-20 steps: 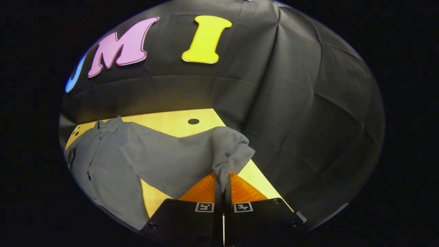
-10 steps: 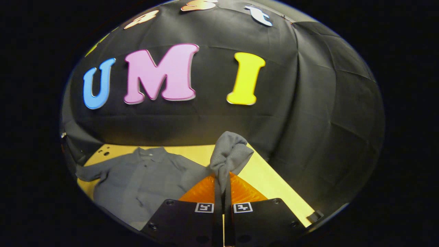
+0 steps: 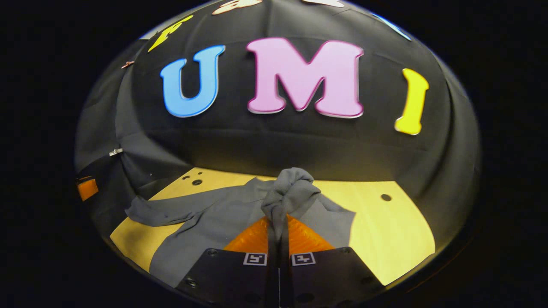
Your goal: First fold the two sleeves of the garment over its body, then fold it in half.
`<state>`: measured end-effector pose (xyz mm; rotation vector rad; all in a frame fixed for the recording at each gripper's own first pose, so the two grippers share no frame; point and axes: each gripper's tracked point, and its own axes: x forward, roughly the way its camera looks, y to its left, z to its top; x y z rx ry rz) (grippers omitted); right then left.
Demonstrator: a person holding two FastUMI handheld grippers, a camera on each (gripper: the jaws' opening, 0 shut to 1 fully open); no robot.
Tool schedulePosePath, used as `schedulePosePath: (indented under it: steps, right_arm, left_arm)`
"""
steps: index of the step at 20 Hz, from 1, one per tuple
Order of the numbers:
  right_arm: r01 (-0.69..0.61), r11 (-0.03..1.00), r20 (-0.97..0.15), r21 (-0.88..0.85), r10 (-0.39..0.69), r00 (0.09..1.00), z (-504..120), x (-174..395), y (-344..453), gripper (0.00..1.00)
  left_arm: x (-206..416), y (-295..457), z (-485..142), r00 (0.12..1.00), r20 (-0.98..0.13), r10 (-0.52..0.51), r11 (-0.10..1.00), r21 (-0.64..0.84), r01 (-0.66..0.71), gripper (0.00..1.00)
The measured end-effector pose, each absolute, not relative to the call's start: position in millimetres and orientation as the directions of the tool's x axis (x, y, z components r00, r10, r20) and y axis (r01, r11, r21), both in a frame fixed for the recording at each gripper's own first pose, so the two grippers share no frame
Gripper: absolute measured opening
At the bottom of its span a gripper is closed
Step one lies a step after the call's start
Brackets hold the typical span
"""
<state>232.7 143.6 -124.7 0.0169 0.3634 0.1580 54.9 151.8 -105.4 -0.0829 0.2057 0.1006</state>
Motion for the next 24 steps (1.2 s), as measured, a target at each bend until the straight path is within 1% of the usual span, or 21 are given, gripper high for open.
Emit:
schedulePosePath:
  steps: [1,5,6,7,9,14,15,16,17,18,21,23,24]
  right_arm:
    - [-0.170,0.985,-0.374,0.039,0.172,0.911,-138.2,239.3,160.1,0.06]
    - [-0.221,0.974,-0.467,0.043,0.215,0.857,-191.1,257.0,214.4,0.06]
    - [-0.226,0.973,-0.489,0.038,0.215,0.845,-203.5,260.9,222.5,0.06]
    - [-0.231,0.972,-0.514,0.035,0.216,0.830,-217.5,263.6,232.9,0.06]
    - [-0.244,0.969,-0.558,0.028,0.218,0.801,-243.2,268.4,249.0,0.06]
    - [-0.260,0.965,-0.645,0.032,0.218,0.732,-289.6,266.2,277.7,0.12]
    - [-0.262,0.964,-0.654,0.039,0.223,0.723,-292.7,262.9,281.3,0.14]
    - [-0.269,0.961,-0.664,0.060,0.240,0.708,-295.6,260.8,287.6,0.17]
    - [-0.272,0.959,-0.667,0.081,0.255,0.700,-296.5,258.9,291.0,0.23]
    - [-0.279,0.954,-0.665,0.111,0.280,0.693,-292.7,256.9,296.4,0.15]
    - [-0.306,0.935,-0.646,0.180,0.347,0.680,-285.5,254.7,311.7,0.62]
    - [-0.333,0.909,-0.621,0.249,0.414,0.665,-270.3,245.9,324.4,0.62]
    - [-0.340,0.903,-0.603,0.264,0.429,0.673,-261.2,245.5,324.7,0.64]
  left_arm:
    - [53.8,161.7,-109.2,0.972,-0.214,0.101,0.990,-0.071,-0.118,0.95]
    - [50.9,194.1,-123.7,0.961,-0.241,0.132,0.987,-0.062,-0.151,0.95]
    - [51.2,202.3,-127.1,0.958,-0.249,0.139,0.985,-0.060,-0.159,0.90]
    - [51.6,209.7,-132.9,0.955,-0.258,0.146,0.984,-0.063,-0.167,0.95]
    - [51.8,224.3,-140.3,0.949,-0.273,0.158,0.980,-0.074,-0.184,0.95]
    - [51.4,252.1,-157.4,0.936,-0.298,0.188,0.972,-0.080,-0.221,0.95]
    - [52.7,257.6,-159.3,0.934,-0.300,0.194,0.972,-0.072,-0.225,0.90]
    - [53.5,260.8,-164.3,0.932,-0.304,0.196,0.972,-0.069,-0.227,0.95]
    - [54.8,264.7,-166.0,0.930,-0.306,0.202,0.970,-0.066,-0.232,0.95]
    - [57.1,268.2,-167.1,0.929,-0.305,0.207,0.969,-0.066,-0.238,0.95]
    - [64.5,274.5,-171.0,0.928,-0.304,0.216,0.967,-0.063,-0.246,0.95]
    - [70.7,279.8,-173.5,0.927,-0.302,0.221,0.968,-0.052,-0.247,0.95]
    - [73.8,284.6,-175.6,0.926,-0.298,0.230,0.967,-0.039,-0.252,0.95]
